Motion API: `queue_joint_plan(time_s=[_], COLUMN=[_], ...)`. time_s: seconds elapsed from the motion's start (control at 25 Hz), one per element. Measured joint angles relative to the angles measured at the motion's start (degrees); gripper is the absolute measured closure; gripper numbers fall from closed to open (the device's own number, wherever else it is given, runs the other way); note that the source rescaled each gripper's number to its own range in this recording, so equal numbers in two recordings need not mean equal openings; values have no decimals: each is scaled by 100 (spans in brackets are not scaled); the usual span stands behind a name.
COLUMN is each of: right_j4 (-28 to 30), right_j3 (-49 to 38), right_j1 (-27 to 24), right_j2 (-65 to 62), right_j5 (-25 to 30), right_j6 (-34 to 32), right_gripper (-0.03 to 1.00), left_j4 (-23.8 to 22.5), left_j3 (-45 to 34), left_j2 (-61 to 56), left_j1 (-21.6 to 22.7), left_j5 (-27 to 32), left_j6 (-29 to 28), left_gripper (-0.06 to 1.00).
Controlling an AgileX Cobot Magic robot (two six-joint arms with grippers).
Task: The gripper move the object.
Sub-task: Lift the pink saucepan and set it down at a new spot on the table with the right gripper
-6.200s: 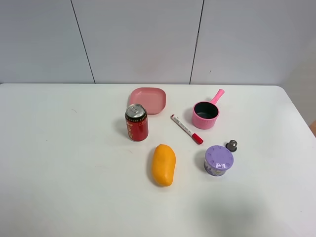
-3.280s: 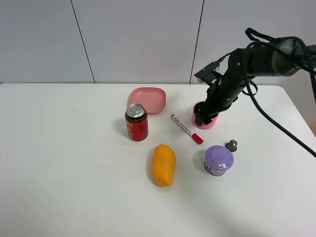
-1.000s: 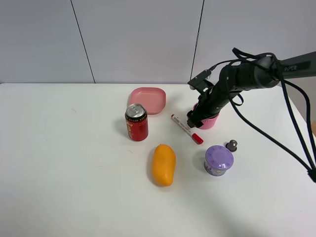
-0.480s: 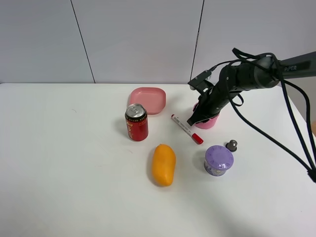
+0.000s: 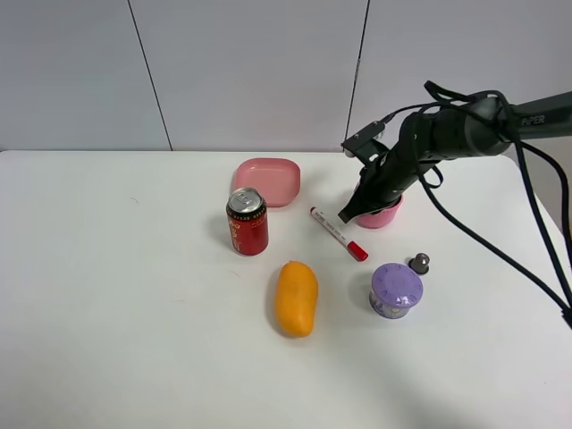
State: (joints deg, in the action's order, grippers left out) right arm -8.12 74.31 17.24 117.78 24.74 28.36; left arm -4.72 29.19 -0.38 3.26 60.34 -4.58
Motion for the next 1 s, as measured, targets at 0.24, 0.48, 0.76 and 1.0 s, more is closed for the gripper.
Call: queue_joint_plan(time_s=[0.24, 0.48, 0.76, 1.0], right_j4=[0, 0, 48, 55], right_j3=[0, 0, 617, 1787], right_j1=[0, 249, 1261, 2287], right_j2=[-475, -1373, -1837, -1744], right_j5=[407, 1073, 1902, 2070], right_j6=[-6, 3, -183, -300], right_gripper=[97, 97, 97, 97], left_j4=[0, 0, 0, 0], left_j3=[0, 0, 0, 0], left_j2=[0, 0, 0, 0], left_j1=[0, 0, 0, 0], left_j5=[0, 0, 0, 0], left_j6=[0, 0, 0, 0], left_gripper=[-6, -6, -6, -6])
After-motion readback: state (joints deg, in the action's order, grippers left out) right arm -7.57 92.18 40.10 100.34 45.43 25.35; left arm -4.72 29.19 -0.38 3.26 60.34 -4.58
